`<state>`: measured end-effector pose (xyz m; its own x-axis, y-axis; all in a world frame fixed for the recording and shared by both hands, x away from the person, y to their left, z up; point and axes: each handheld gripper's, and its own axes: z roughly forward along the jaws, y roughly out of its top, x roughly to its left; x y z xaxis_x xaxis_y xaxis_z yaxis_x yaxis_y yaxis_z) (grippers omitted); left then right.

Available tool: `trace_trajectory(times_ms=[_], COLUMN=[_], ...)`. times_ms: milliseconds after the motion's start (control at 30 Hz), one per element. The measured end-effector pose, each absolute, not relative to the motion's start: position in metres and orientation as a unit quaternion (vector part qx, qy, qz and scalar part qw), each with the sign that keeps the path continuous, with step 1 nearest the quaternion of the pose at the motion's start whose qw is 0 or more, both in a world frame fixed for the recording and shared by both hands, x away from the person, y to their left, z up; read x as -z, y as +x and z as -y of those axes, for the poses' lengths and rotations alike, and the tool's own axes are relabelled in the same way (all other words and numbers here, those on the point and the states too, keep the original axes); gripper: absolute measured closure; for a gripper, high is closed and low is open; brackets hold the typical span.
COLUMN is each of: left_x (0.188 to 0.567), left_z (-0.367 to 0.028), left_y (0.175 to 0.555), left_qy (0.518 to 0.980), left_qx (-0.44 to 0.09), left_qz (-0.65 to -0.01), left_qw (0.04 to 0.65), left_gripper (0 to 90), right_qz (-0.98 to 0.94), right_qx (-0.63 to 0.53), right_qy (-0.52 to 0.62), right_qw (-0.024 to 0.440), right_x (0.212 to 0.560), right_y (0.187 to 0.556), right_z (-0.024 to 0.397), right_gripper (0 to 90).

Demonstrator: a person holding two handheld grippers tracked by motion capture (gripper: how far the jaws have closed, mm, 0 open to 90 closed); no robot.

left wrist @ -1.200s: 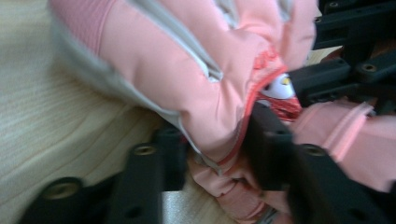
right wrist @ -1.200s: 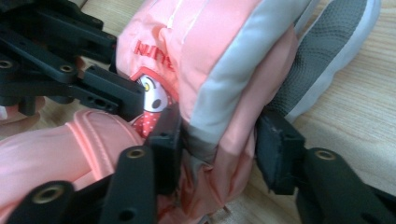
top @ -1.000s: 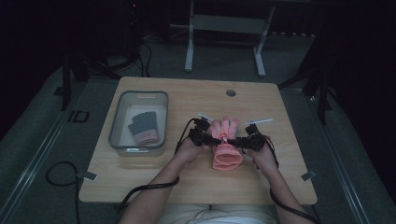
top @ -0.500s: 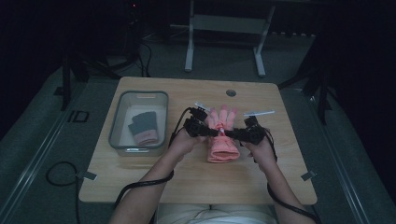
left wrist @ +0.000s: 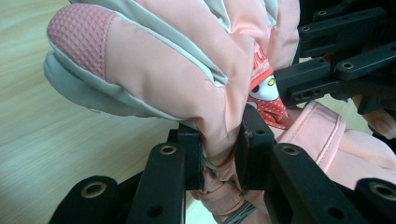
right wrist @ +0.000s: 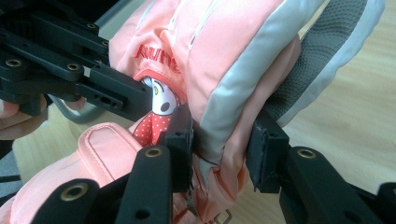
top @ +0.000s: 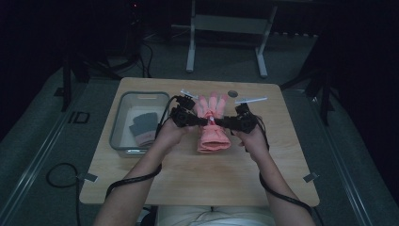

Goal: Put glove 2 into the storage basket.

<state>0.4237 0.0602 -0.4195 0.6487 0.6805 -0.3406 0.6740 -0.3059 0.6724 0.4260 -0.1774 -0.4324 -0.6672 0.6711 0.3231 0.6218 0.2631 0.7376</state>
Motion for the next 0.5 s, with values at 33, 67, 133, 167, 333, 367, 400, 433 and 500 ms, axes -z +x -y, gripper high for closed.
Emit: trace_trajectory(times_ms=[33, 67, 133, 167, 333, 367, 400, 433, 500], left_x=[0.418, 0.416, 0.411, 0.409, 0.398, 0.396, 0.394, 0.393, 0.391], left_z=[-0.063, -0.066, -0.073, -0.076, -0.095, -0.098, -0.102, -0.105, -0.113], left_y=[0.423, 0.423, 0.423, 0.423, 0.421, 0.421, 0.420, 0.419, 0.418], left_qy=[0.809, 0.807, 0.805, 0.806, 0.803, 0.803, 0.803, 0.801, 0.797], left_qx=[-0.006, -0.007, -0.010, -0.013, -0.023, -0.029, -0.035, -0.039, -0.042], left_qz=[-0.418, -0.420, -0.424, -0.423, -0.432, -0.433, -0.433, -0.434, -0.439], left_qw=[0.413, 0.415, 0.415, 0.414, 0.410, 0.409, 0.408, 0.411, 0.413], left_gripper=[74.4, 74.4, 74.4, 74.5, 74.4, 74.4, 74.3, 74.3, 74.3], right_qz=[-0.796, -0.796, -0.797, -0.797, -0.802, -0.802, -0.804, -0.805, -0.806], right_qx=[-0.451, -0.451, -0.454, -0.455, -0.458, -0.459, -0.459, -0.458, -0.459], right_qy=[0.403, 0.402, 0.397, 0.396, 0.383, 0.381, 0.379, 0.377, 0.372], right_qw=[0.028, 0.028, 0.026, 0.025, 0.023, 0.022, 0.022, 0.023, 0.023], right_x=[0.429, 0.428, 0.424, 0.422, 0.412, 0.411, 0.409, 0.407, 0.404], right_y=[0.427, 0.428, 0.429, 0.430, 0.435, 0.436, 0.437, 0.437, 0.439], right_z=[0.173, 0.171, 0.165, 0.161, 0.141, 0.138, 0.134, 0.130, 0.122], right_gripper=[65.1, 65.1, 65.1, 65.1, 65.1, 65.1, 65.1, 65.1, 65.1])
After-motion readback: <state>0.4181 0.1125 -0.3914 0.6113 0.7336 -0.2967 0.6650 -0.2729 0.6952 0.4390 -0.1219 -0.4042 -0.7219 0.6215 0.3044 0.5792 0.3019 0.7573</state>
